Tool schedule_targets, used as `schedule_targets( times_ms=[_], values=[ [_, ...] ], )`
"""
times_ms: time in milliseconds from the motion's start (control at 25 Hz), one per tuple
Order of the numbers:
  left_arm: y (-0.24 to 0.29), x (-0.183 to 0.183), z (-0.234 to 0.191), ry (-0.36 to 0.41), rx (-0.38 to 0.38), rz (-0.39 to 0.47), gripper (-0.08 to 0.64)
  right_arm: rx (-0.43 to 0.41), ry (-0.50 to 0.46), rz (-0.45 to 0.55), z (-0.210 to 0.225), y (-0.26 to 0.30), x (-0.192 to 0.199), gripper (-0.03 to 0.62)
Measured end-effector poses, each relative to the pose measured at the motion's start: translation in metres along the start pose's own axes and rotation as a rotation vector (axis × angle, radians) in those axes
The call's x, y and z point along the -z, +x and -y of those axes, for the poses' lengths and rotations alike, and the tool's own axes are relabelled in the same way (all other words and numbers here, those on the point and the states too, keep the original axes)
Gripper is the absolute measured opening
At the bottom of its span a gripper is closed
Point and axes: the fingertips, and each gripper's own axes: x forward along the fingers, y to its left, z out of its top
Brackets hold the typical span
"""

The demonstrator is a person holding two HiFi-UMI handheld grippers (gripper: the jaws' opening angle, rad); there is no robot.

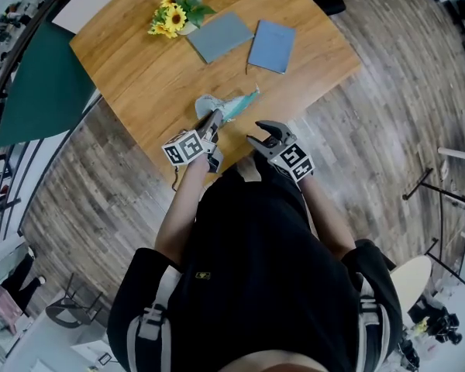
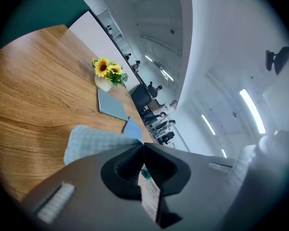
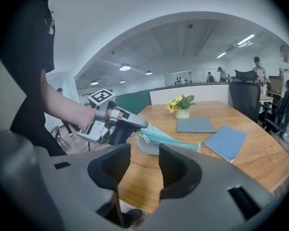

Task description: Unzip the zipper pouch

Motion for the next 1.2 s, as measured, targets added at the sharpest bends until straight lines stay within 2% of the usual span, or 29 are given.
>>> schedule_targets(
  times_ms=[480, 720, 920, 1200],
  values=[
    [-0.059, -0.027, 0.022, -0.019, 0.041, 0.092, 0.006, -0.071, -0.062, 0.054, -0.040, 0.035, -0.035, 0.142],
    [-0.086, -0.058, 0.045, 0.034, 0.078, 0.159, 0.006, -0.119, -0.114, 0.101, -0.060, 0.050, -0.064, 0.127],
    [-0.105, -0.067, 0.053, 0.132, 0.066, 0.147, 0.006, -0.134, -0.131, 0.144, -0.068, 0.054, -0.083, 0.124],
    [-0.123, -0.077, 0.060, 0.142, 0.091, 0.184, 0.005, -0.200, -0.146, 0.194, -0.087, 0.057, -0.101, 0.118]
  ],
)
